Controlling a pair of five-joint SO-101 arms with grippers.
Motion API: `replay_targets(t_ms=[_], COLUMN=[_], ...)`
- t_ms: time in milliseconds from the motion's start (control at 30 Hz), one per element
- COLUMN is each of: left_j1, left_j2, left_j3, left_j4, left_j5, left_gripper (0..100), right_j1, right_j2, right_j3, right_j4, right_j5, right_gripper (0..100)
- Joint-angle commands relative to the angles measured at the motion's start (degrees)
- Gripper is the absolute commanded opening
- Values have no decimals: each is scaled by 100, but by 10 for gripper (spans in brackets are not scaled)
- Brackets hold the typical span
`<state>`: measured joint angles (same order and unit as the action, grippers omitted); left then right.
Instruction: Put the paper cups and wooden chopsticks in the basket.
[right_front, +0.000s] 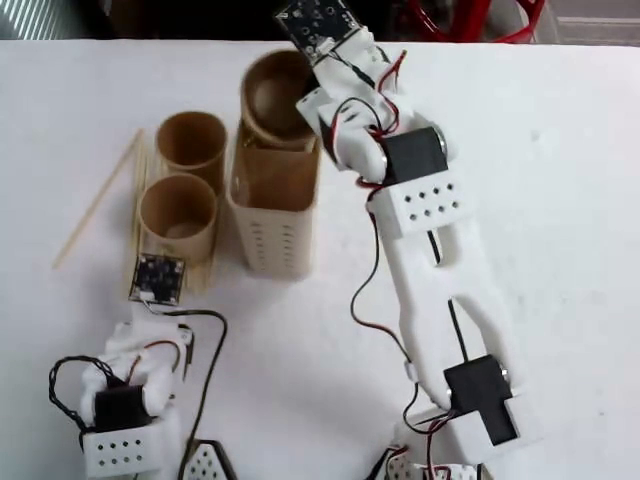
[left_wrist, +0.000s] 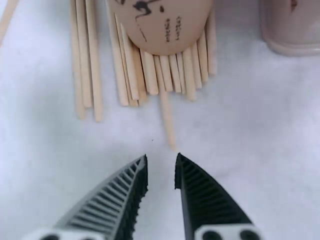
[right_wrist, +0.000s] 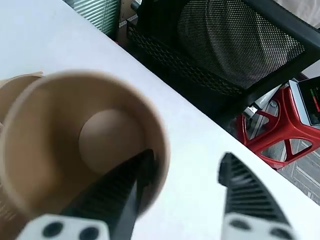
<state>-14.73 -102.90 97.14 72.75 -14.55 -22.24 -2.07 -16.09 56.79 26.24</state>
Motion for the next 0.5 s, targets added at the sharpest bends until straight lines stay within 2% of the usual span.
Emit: replay_targets(t_ms=[0,267,467], left_j1=[57,57,57], left_j2=[-48,-48,-48], left_j3=[-9,-9,-9], left_j4=[35,35,35], left_j5=[-18,-18,-18], left_gripper=[110,110,110], right_j1=[66,48,57], right_j2=[-92,-127,-1095], right_j3=[-273,-281,-229], right_j4=[13,101,1332], right_j5=[-26,0,9], right_gripper=[242,235,199])
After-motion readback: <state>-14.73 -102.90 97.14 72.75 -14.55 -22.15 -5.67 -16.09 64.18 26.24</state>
